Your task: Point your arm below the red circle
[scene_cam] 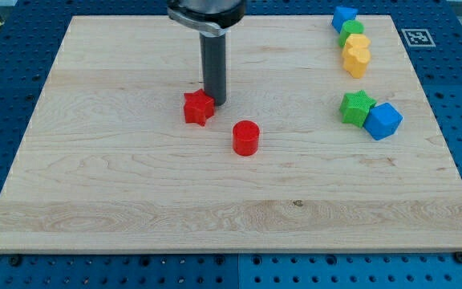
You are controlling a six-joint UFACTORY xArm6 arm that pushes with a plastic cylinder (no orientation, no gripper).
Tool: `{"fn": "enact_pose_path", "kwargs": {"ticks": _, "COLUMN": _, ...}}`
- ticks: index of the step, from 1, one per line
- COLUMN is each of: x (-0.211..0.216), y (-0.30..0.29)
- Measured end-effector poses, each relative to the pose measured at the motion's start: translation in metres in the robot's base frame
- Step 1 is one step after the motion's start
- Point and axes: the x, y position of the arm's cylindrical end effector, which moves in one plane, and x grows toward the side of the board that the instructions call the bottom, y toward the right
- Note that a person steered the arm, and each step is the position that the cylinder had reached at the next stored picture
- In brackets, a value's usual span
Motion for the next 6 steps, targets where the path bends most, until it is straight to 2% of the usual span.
{"fn": "enact_pose_path", "kwargs": {"ticks": 2, "x": 0.005, "y": 0.028}}
{"fn": "enact_pose_path", "kwargs": {"ticks": 3, "x": 0.012, "y": 0.077}}
{"fn": "enact_pose_path", "kwargs": {"ticks": 5, "x": 0.121, "y": 0.104}}
{"fn": "enact_pose_path", "kwargs": {"ticks": 6, "x": 0.135, "y": 0.066}}
